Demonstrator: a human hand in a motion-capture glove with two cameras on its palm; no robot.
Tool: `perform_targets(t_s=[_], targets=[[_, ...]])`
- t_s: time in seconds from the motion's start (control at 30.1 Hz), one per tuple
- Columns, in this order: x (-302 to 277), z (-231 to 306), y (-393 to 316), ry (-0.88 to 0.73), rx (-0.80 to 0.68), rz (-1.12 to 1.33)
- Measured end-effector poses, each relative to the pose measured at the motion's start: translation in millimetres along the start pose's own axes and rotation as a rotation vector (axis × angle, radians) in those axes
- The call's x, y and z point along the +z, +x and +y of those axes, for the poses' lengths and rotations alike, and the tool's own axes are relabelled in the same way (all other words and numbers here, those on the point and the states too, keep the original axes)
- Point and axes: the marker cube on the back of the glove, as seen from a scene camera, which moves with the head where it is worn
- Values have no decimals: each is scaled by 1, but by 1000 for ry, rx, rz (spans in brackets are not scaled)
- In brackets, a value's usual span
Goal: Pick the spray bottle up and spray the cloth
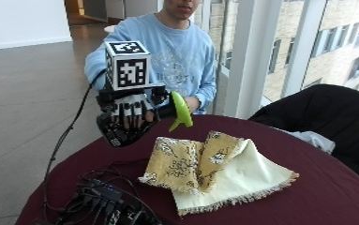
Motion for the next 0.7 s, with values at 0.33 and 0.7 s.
perform_targets(t_s=[0.33, 0.7], targets=[[8, 7, -18, 63, -36, -239], [7, 30, -68, 238, -192, -628]])
